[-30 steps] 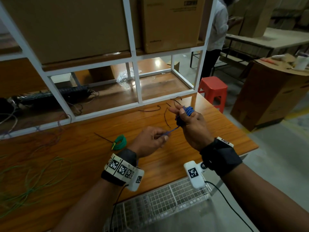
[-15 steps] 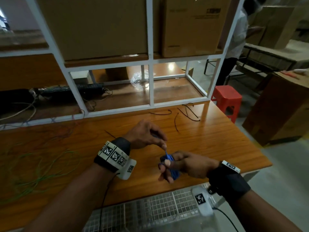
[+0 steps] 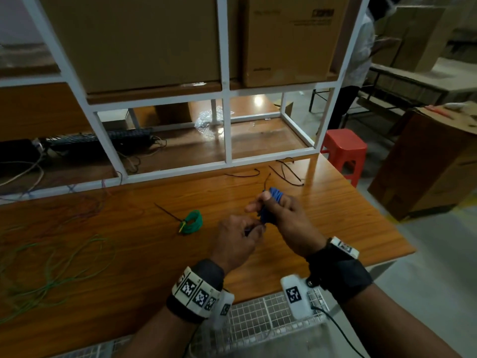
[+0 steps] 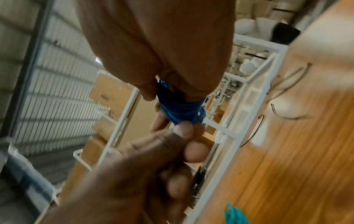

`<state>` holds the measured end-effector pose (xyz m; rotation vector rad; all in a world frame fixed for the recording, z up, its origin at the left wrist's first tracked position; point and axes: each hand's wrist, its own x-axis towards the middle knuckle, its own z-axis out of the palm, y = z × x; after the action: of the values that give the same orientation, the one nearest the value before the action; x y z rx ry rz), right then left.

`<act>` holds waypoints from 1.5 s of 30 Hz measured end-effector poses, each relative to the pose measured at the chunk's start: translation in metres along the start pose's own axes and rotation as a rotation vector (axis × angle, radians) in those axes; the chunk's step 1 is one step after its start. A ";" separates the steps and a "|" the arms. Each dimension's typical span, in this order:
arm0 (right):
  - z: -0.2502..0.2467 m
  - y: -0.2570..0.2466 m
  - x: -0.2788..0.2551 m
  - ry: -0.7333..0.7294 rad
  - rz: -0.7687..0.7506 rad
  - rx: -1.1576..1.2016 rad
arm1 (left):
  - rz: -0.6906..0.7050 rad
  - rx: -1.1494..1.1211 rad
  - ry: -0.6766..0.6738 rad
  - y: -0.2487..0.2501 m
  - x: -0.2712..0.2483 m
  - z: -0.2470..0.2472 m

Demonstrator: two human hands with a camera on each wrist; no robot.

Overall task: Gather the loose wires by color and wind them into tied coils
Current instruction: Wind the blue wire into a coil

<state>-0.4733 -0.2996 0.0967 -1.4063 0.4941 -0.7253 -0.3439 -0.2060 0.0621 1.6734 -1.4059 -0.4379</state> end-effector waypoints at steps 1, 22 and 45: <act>0.000 0.004 -0.001 0.002 0.001 -0.081 | 0.096 0.135 0.066 0.000 0.000 -0.002; -0.027 -0.007 -0.010 -0.573 0.544 0.262 | -0.088 -0.593 -0.362 0.011 0.011 -0.018; -0.020 0.026 -0.012 0.254 -0.123 -0.650 | -0.235 -0.854 0.336 0.008 0.002 0.041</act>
<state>-0.4912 -0.3053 0.0672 -1.9705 0.9028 -0.8928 -0.3783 -0.2240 0.0469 1.1212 -0.6225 -0.7253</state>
